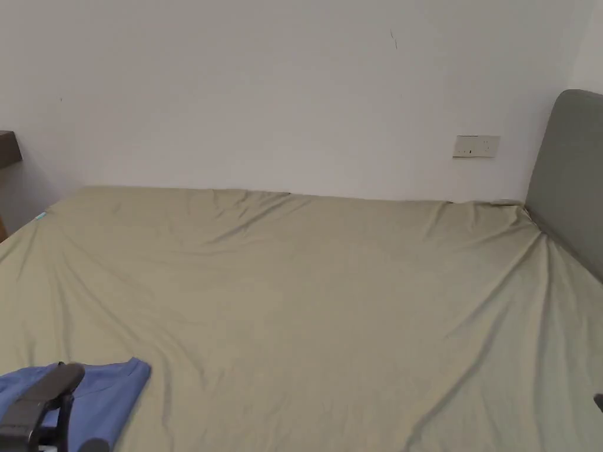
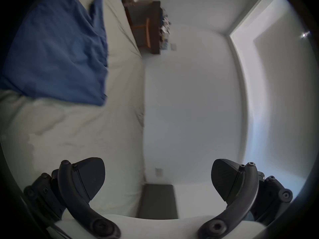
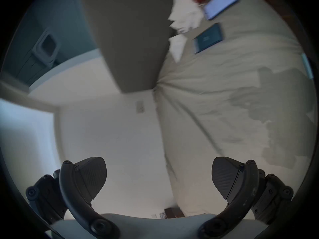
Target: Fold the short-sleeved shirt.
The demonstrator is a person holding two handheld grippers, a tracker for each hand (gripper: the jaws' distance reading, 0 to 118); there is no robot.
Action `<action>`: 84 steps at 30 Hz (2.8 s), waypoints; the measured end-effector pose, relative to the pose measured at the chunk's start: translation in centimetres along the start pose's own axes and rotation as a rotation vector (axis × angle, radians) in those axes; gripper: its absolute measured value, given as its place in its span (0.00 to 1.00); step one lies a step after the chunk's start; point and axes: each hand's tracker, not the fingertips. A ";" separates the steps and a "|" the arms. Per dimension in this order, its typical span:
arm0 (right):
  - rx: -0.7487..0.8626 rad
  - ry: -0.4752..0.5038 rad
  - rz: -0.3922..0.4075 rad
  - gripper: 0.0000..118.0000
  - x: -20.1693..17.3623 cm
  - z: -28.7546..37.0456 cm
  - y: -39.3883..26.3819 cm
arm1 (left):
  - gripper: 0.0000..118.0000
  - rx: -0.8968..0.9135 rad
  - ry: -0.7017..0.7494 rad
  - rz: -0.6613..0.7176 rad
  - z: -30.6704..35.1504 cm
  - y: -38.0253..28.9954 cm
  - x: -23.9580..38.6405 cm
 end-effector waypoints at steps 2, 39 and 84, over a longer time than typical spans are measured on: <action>0.020 -0.030 0.066 1.00 0.1 0.3 0.0 | 1.00 0.019 0.081 -0.125 0.1 -0.2 0.5; 0.154 0.163 1.816 1.00 -7.0 3.1 -13.9 | 1.00 0.136 0.023 -1.730 0.8 -14.2 7.0; 0.141 0.171 1.831 1.00 -7.3 3.2 -14.2 | 1.00 0.109 -0.008 -1.729 0.9 -14.7 7.2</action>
